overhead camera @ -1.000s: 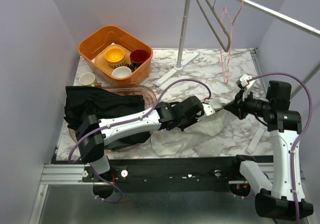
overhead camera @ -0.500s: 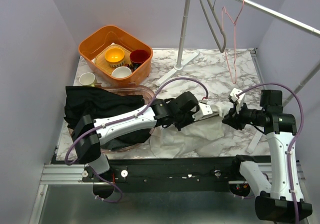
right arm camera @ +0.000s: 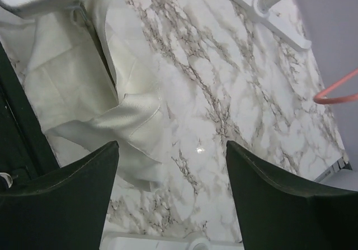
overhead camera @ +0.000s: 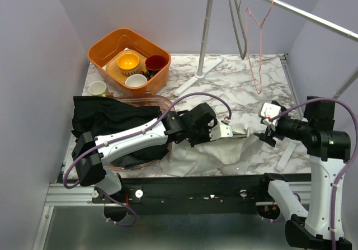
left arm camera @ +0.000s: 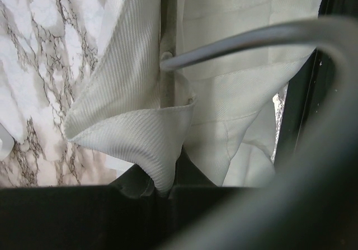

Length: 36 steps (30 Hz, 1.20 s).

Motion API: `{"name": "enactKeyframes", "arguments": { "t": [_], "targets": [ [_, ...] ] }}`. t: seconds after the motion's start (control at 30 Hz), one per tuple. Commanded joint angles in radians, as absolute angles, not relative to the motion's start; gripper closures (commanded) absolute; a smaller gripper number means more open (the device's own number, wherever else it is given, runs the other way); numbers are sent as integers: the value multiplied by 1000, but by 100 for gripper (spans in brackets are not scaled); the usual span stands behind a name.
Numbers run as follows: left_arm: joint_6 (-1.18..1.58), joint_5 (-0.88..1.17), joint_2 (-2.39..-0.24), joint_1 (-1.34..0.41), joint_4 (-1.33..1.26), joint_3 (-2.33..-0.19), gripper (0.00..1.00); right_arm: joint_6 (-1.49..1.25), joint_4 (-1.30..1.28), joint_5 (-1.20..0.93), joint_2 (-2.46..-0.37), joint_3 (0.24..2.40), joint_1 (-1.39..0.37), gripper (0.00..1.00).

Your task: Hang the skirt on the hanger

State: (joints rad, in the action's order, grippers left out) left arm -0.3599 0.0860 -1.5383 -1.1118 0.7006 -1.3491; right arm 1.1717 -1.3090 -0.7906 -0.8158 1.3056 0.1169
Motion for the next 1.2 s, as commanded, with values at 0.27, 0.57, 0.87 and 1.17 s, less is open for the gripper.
{"name": "enactKeyframes", "arguments": {
  "t": [0.27, 0.57, 0.87, 1.17],
  "targets": [
    [-420, 198, -1511, -1109, 635, -1428, 100, 1511, -1526, -893, -902, 1000, 80, 14],
    [-364, 294, -1520, -1109, 496, -1405, 100, 1514, -1526, -986, -940, 942, 31, 52],
    [-197, 339, -1407, -1010, 303, -1295, 52, 1191, -1398, -809, -841, 982, 31, 99],
    [-179, 348, -1114, -864, 256, -1126, 3, 983, -1310, -672, -750, 948, 52, 100]
  ]
}}
